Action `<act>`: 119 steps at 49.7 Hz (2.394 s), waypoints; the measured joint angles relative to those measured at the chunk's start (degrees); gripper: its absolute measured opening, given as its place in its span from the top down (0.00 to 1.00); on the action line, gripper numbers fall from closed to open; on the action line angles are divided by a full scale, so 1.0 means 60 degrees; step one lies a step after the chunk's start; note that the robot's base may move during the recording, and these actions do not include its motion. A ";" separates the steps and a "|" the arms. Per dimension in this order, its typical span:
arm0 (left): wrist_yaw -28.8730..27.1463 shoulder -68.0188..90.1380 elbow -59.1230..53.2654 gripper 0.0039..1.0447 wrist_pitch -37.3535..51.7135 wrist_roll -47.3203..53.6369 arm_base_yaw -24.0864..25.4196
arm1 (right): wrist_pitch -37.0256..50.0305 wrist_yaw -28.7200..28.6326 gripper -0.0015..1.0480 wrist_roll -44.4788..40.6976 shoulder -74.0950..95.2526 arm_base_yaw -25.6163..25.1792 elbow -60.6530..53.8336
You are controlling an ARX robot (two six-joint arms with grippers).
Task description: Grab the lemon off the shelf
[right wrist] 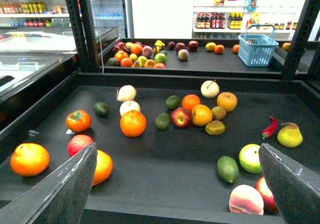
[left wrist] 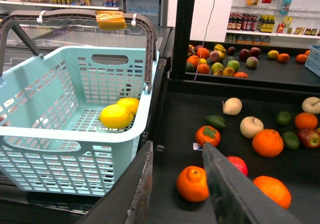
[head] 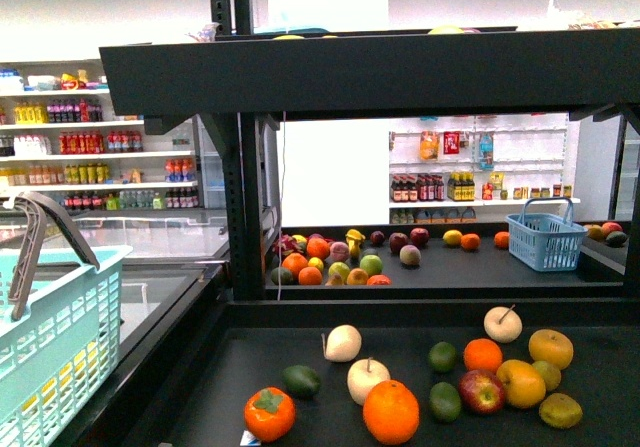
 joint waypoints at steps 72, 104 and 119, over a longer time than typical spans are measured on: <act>0.0004 -0.4860 -0.1781 0.98 -0.2925 0.0117 0.0004 | 0.0000 0.0004 0.07 0.0000 -0.0004 0.0000 0.0000; 0.0000 -0.4860 -0.1781 0.07 -0.2929 0.0135 0.0004 | 0.0000 0.0004 0.07 0.0000 -0.0004 0.0000 0.0000; 0.0000 -0.4860 -0.1781 0.07 -0.2929 0.0131 0.0004 | 0.0000 0.0004 0.07 0.0000 -0.0004 0.0000 -0.0004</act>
